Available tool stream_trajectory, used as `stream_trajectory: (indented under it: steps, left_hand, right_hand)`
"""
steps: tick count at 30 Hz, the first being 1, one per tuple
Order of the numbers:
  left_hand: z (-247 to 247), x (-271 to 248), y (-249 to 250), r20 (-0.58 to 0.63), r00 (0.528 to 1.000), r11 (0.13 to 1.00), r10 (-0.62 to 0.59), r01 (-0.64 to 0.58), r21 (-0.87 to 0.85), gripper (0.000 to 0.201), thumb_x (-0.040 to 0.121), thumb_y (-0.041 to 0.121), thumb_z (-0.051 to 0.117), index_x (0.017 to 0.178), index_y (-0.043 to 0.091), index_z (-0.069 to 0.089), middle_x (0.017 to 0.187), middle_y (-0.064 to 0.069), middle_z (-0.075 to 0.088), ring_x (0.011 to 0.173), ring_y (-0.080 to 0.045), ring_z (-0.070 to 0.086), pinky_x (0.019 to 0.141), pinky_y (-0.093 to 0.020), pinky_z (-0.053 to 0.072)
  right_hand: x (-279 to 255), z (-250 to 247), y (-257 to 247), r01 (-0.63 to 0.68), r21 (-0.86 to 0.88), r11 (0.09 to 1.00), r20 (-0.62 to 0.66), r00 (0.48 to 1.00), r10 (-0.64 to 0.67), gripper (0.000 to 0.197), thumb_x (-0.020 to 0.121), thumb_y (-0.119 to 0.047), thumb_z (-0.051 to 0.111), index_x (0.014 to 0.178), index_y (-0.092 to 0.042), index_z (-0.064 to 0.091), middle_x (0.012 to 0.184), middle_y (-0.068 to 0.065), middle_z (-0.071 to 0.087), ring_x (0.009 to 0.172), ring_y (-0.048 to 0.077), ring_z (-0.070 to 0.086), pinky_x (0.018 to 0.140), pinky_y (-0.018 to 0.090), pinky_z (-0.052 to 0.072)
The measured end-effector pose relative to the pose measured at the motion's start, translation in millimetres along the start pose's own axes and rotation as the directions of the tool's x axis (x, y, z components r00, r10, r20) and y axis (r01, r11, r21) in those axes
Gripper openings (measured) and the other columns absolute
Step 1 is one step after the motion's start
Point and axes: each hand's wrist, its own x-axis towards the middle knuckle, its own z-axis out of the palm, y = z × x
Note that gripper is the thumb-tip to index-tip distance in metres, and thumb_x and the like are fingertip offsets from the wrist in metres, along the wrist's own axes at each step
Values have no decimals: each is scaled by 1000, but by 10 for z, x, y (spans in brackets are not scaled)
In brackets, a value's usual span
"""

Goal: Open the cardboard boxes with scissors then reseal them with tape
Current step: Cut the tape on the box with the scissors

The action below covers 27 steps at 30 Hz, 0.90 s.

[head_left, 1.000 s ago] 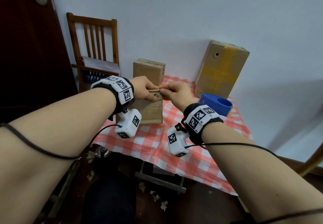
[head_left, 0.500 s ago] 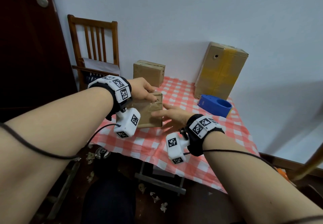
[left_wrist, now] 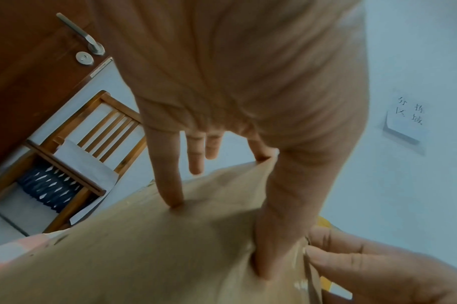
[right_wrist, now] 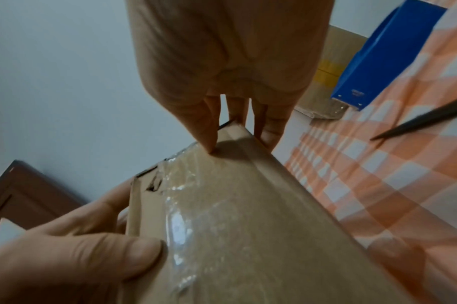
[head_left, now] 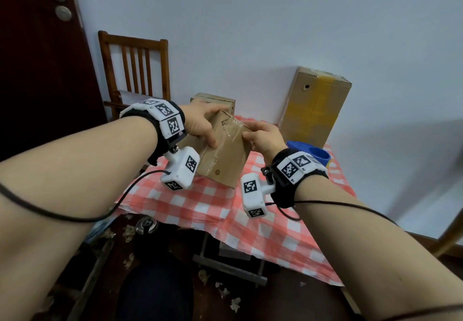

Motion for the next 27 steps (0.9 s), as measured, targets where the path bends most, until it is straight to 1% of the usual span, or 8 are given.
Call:
stream_trajectory:
  steps: [4, 7, 11, 16, 18, 20, 24, 27]
  left_hand:
    - [22, -31, 10, 52, 999, 986, 17, -8, -169, 77, 70, 3, 81, 134, 27, 46, 113, 6, 54, 103, -13, 56, 77, -26, 50]
    - [23, -38, 31, 73, 997, 979, 23, -8, -204, 77, 69, 2, 82, 133, 26, 47, 119, 1, 57, 104, -17, 59, 86, -37, 55]
    - [20, -23, 51, 86, 996, 984, 39, -23, -175, 77, 68, 5, 84, 132, 27, 46, 117, 2, 59, 106, -19, 59, 91, -38, 53]
    - [21, -5, 54, 91, 995, 986, 40, -24, -168, 77, 68, 7, 84, 131, 29, 46, 114, 3, 59, 93, -13, 60, 80, -32, 56]
    - [13, -7, 60, 95, 995, 986, 39, -23, -164, 73, 69, 7, 83, 128, 30, 47, 105, 6, 59, 82, -7, 59, 66, -24, 54]
    - [2, 4, 53, 107, 993, 986, 44, -26, -164, 72, 69, 3, 82, 127, 29, 47, 102, 7, 59, 81, -5, 58, 68, -23, 54]
    - [-11, 23, 22, 136, 990, 984, 44, -20, -178, 73, 69, -6, 79, 125, 27, 48, 110, -1, 62, 85, -10, 61, 74, -31, 56]
    - [-22, 38, 7, 135, 990, 984, 38, -14, -176, 74, 67, -6, 80, 126, 26, 48, 111, 0, 62, 90, -13, 63, 74, -32, 57]
  right_hand:
    - [-41, 14, -17, 87, -99, 991, -39, 995, -91, 36, 84, 6, 55, 115, -11, 61, 120, 7, 59, 113, 20, 55, 99, 33, 46]
    - [-76, 14, -14, 317, -261, 912, -77, 935, -347, 33, 79, 4, 53, 87, -27, 59, 115, 1, 55, 111, 16, 50, 99, 32, 42]
    - [-82, -5, -50, 538, -537, 649, 126, 813, -569, 28, 79, 3, 55, 81, -21, 68, 112, -1, 50, 115, 17, 45, 97, 25, 36]
    - [-114, -84, -115, 629, -679, 379, 315, 716, -623, 30, 76, -4, 55, 93, -19, 75, 114, 9, 56, 108, 29, 49, 88, 46, 46]
    - [-132, -105, -121, 670, -693, 267, 393, 661, -640, 37, 71, -11, 51, 97, -21, 76, 114, 13, 59, 102, 36, 54, 80, 45, 50]
    - [-135, -128, -89, 679, -724, 122, 486, 627, -609, 41, 69, -20, 49, 102, -22, 74, 118, 16, 60, 100, 39, 57, 77, 46, 50]
    - [-181, -96, -94, 576, -816, -44, 524, 706, -477, 56, 68, -21, 67, 123, -30, 62, 145, 14, 41, 125, 39, 41, 100, 52, 34]
    - [-252, 34, -134, 507, -855, -110, 506, 768, -393, 61, 77, -28, 60, 136, -27, 46, 155, 10, 18, 138, 33, 21, 110, 46, 16]
